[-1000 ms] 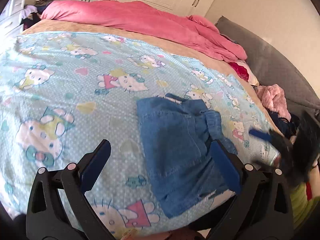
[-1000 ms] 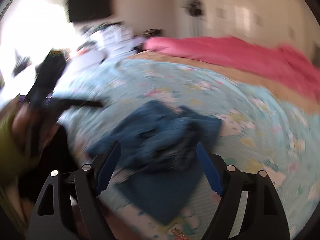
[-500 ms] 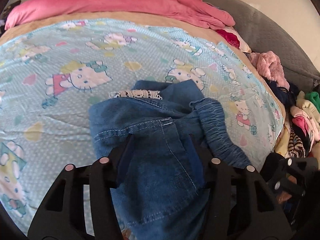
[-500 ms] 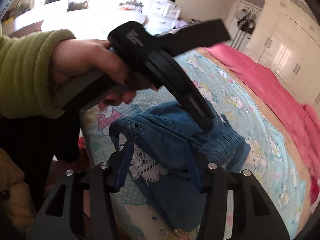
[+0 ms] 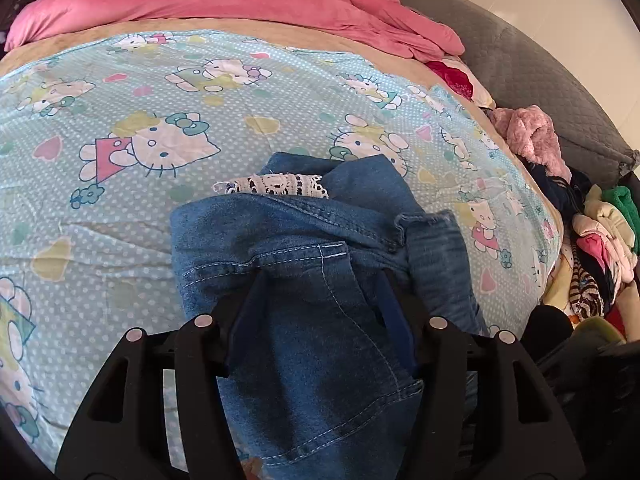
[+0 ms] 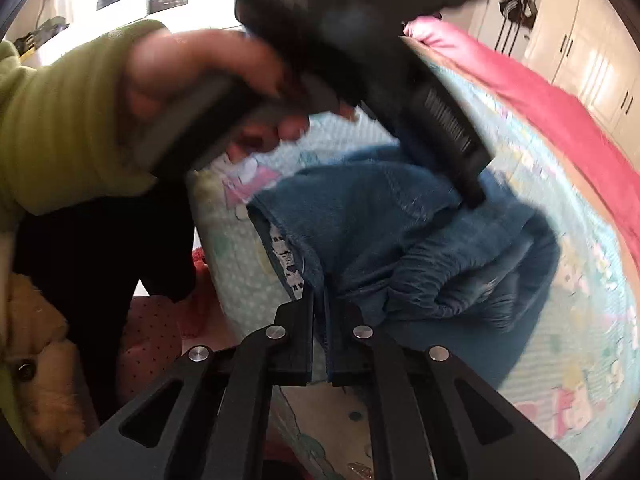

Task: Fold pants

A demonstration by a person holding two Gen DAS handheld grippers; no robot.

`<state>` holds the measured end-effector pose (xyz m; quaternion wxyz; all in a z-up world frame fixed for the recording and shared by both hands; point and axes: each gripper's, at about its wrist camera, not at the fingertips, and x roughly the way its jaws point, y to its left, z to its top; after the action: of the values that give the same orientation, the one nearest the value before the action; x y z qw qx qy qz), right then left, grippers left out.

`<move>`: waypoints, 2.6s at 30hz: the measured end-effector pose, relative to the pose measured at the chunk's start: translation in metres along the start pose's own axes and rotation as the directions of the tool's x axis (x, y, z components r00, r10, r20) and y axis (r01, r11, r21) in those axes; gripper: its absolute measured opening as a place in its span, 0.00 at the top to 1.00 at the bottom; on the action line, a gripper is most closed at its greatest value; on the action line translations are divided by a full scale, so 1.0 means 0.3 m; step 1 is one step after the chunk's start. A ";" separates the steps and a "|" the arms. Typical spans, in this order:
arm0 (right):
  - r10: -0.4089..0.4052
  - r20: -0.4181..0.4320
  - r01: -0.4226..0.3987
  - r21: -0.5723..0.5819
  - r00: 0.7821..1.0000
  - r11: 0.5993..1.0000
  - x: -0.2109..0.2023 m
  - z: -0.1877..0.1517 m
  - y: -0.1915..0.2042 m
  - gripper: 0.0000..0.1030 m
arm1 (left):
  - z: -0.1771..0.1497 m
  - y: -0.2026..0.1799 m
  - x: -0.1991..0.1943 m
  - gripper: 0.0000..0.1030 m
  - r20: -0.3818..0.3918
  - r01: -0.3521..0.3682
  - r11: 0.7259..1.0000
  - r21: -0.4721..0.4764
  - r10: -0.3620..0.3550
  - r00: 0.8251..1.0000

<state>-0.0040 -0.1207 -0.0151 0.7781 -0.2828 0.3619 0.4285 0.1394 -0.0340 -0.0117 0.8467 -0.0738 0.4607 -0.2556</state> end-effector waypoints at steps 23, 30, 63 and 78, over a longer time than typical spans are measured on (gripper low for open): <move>0.121 0.202 -0.156 0.164 0.972 0.974 -0.222 0.007 -0.062 0.54 | -0.029 -0.076 -0.089 0.35 0.067 -0.033 0.999 0.039 0.031 0.997; 0.078 0.264 -0.141 0.226 0.961 0.964 -0.301 -0.008 -0.088 0.38 | -0.038 -0.105 -0.166 0.22 0.132 -0.083 0.995 0.053 0.075 0.988; -0.273 0.119 0.104 0.726 0.955 0.680 -0.330 -0.137 -0.454 0.17 | -0.133 0.039 -0.249 0.09 0.153 -0.097 0.984 -0.150 0.120 0.981; -0.107 -0.008 0.076 0.755 0.994 0.651 -0.103 -0.157 -0.520 0.50 | -0.148 0.072 -0.094 0.09 0.056 0.005 0.976 -0.216 0.008 0.998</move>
<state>0.1053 -0.2442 0.0028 0.8524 0.0554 0.4776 0.2056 0.0984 0.0036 -0.0237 0.8466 -0.1722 0.4617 -0.2011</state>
